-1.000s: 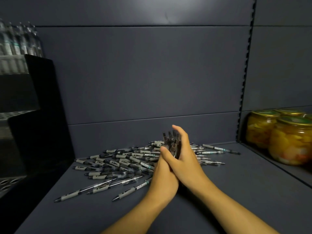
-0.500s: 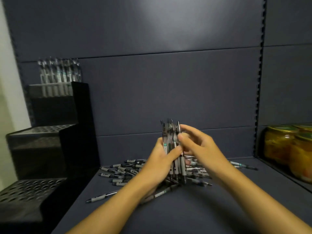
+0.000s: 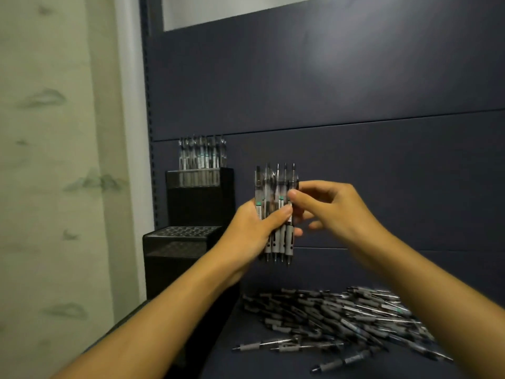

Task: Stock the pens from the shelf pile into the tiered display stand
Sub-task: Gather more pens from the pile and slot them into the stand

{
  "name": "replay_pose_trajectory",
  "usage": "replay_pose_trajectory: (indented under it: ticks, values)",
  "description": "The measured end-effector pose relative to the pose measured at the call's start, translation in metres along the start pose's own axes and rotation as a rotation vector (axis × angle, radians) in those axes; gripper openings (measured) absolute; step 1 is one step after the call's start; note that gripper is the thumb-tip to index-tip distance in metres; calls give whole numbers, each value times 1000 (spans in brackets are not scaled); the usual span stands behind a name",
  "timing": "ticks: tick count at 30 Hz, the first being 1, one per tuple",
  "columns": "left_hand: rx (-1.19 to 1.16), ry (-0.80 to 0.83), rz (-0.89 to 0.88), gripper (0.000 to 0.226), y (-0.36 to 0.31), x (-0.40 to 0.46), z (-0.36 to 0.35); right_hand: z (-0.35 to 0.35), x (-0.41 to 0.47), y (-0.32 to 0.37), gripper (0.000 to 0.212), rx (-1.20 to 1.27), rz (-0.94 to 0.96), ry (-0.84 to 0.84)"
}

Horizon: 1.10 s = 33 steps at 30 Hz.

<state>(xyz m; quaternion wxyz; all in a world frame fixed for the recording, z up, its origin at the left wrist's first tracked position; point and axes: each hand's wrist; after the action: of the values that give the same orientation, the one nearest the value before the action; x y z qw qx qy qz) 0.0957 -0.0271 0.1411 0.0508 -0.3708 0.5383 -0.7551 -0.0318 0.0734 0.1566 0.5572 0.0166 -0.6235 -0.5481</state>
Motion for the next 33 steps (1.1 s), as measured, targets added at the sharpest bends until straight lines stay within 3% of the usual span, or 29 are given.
replay_pose_trajectory:
  ticks: [5,18,27,33]
  values:
    - [-1,-41,-27,25,-4,0,61,-58,27,12,11,137,15,11]
    - [15,-92,-93,23,16,26,232,-213,108,28,16,-90,20,-64]
    - [-86,-92,-25,23,39,43,281,-214,146,45,23,-176,55,-176]
    - [-132,-72,-23,19,45,45,288,-185,196,62,19,-232,134,-372]
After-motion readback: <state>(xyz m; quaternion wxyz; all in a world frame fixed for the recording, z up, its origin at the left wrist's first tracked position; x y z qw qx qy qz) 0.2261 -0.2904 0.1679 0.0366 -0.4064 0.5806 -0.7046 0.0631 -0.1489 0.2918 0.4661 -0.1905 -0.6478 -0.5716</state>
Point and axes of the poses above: each hand's wrist, its own x-axis towards the middle knuckle, its own z-axis out of the back of the hand, y = z × x, and after that the axes turned 2 degrees about z, right-handed
